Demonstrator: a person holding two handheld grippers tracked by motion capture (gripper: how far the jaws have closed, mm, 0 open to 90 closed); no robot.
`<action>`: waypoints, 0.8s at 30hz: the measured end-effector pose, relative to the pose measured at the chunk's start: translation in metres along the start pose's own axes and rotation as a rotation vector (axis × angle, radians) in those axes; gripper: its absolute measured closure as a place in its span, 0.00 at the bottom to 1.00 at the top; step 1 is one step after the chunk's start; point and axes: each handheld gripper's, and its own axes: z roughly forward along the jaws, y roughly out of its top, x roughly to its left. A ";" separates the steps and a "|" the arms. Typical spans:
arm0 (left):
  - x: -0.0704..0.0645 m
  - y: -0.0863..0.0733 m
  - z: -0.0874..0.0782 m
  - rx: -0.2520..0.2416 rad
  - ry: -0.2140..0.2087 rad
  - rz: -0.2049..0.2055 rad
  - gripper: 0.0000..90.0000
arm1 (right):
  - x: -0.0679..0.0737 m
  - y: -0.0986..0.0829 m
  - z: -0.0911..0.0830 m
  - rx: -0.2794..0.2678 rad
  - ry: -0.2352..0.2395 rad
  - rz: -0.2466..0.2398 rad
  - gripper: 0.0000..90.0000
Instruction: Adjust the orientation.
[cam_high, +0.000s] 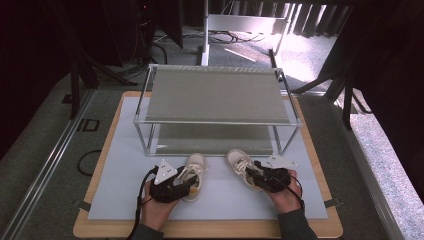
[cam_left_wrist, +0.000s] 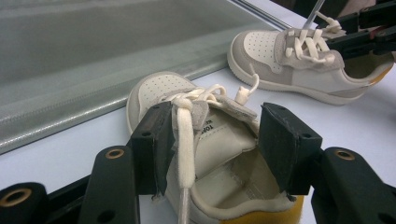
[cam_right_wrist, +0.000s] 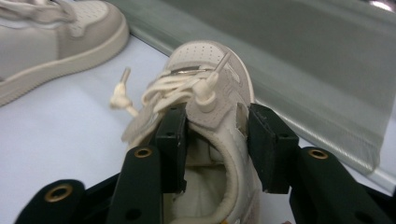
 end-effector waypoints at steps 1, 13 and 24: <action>0.000 0.000 0.000 0.000 0.000 0.001 0.50 | -0.002 -0.001 0.001 0.010 -0.006 0.012 0.68; -0.001 0.001 0.001 0.003 0.003 0.003 0.50 | -0.006 -0.004 0.001 0.054 0.043 0.080 0.63; -0.001 0.001 0.003 0.004 0.000 -0.004 0.55 | 0.001 -0.002 -0.003 0.057 0.094 0.128 0.66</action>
